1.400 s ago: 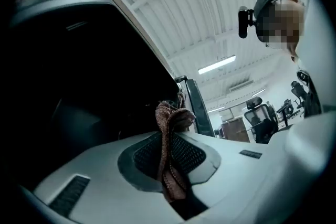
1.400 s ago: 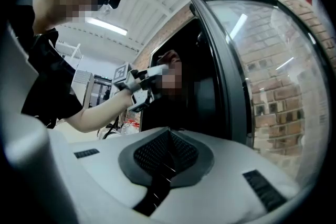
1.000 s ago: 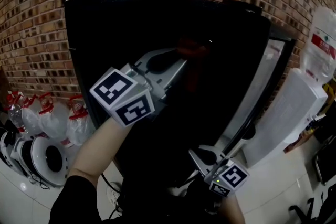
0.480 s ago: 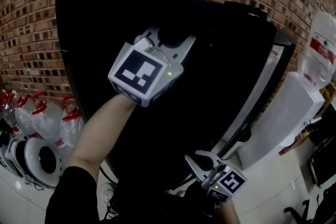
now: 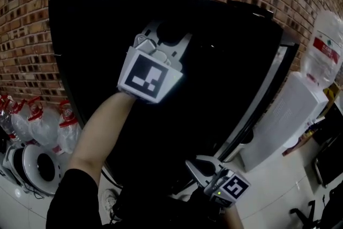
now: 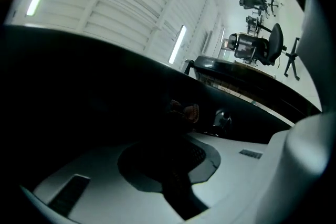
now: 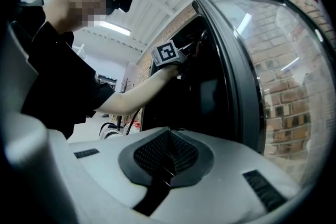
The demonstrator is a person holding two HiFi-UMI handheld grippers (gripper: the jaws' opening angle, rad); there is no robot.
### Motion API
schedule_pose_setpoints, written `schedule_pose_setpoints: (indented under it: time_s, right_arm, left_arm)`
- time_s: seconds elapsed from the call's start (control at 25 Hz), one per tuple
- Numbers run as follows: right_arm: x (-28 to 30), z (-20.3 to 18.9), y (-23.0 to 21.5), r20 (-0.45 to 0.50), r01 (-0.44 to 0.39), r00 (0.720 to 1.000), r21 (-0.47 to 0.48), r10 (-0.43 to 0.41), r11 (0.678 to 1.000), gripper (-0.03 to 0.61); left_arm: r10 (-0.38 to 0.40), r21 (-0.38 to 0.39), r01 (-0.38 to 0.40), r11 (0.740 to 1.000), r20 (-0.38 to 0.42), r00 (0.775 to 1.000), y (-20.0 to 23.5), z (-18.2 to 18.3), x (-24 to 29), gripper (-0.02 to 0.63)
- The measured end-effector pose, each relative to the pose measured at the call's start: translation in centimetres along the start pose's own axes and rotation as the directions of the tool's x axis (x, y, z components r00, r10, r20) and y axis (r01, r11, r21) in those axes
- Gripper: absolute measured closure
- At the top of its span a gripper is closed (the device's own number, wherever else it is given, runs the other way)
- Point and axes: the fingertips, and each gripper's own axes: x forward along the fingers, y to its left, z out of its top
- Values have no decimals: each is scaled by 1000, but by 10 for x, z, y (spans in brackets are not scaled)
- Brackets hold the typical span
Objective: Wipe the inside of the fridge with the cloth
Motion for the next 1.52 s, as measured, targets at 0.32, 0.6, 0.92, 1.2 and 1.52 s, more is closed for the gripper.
schedule_pose_setpoints:
  time_s: [0.32, 0.6, 0.92, 1.2, 1.52]
  right_arm:
    - [0, -1, 0, -4, 5, 1000, -4, -5, 1000, 575]
    - [0, 0, -1, -10, 2, 1000, 9, -2, 1000, 575]
    - [-1, 4, -1, 11, 0, 1000, 57, 0, 998, 575]
    - [10, 27, 11, 26, -31, 999, 46, 30, 998, 575]
    - [68, 29, 18, -83, -131, 988, 35, 134, 991, 575]
  left_arm:
    - [65, -192, -73, 979, -50, 997, 25, -52, 8, 566]
    - [62, -140, -77, 987, -103, 993, 34, -75, 23, 566]
    - [124, -183, -138, 973, -86, 989, 44, -95, 25, 566]
    - [185, -185, -205, 961, -117, 976, 56, -122, 26, 568]
    - [190, -217, -210, 953, -112, 975, 55, -124, 27, 569]
